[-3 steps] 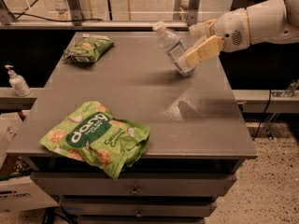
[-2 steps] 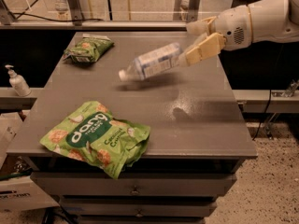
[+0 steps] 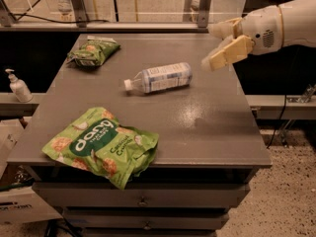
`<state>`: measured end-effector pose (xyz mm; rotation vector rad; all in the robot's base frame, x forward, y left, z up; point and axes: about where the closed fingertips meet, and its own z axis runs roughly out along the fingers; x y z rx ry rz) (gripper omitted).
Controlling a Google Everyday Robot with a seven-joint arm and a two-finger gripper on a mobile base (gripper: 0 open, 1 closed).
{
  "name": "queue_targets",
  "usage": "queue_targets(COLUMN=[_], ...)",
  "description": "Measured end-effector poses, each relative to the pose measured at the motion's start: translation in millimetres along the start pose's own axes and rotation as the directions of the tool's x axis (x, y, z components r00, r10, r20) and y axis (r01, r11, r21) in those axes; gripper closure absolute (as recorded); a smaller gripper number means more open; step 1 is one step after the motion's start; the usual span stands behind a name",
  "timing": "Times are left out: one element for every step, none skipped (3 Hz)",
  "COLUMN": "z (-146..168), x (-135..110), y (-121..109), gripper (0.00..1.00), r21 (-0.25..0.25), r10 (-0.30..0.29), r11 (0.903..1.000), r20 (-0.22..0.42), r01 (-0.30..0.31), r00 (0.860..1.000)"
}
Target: Knock blue plastic bottle over
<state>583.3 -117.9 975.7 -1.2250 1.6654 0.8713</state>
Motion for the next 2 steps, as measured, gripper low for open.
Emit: queue_targets(z=[-26.6, -28.9], x=[14.1, 13.3], y=[-15.6, -17.3], gripper=[0.0, 0.0], r21=[0.05, 0.056], r10=[-0.028, -0.034], r11=[0.9983, 0.9979], r20=[-0.013, -0.012], r01=[0.028, 0.035], r00=[1.0, 0.999])
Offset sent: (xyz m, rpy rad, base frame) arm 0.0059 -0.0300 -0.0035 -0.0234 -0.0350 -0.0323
